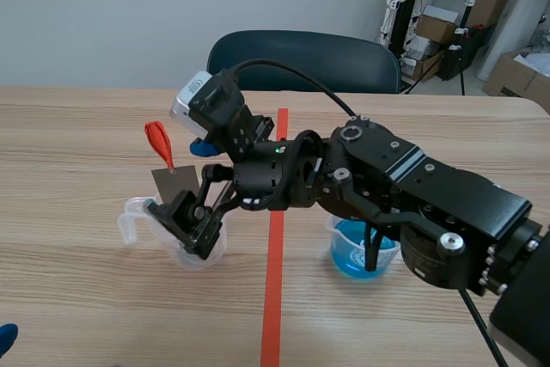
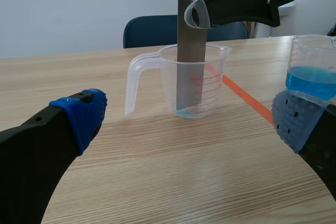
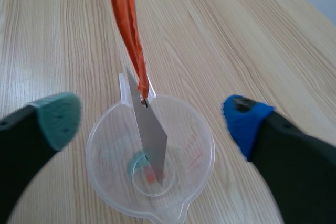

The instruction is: Do the redox reaction experiment. put the plate into the left beaker

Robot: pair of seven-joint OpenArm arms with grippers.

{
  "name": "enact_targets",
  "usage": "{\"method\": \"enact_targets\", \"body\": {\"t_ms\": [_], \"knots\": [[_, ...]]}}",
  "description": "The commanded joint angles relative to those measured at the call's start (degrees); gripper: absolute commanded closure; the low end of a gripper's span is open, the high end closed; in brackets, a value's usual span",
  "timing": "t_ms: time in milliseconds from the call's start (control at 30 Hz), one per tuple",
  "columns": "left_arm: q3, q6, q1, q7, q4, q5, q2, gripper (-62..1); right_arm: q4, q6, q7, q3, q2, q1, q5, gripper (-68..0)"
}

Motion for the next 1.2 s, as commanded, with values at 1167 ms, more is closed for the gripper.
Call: {"method": "enact_targets", "body": {"t_ms": [1167], "knots": [[-0.11, 0.07, 0.46, -2.82, 0.83, -0.37, 0.11, -62.3, 0.35, -2.82, 3.13, 0.79, 0.61, 0.83, 1.20, -67.9]]}}
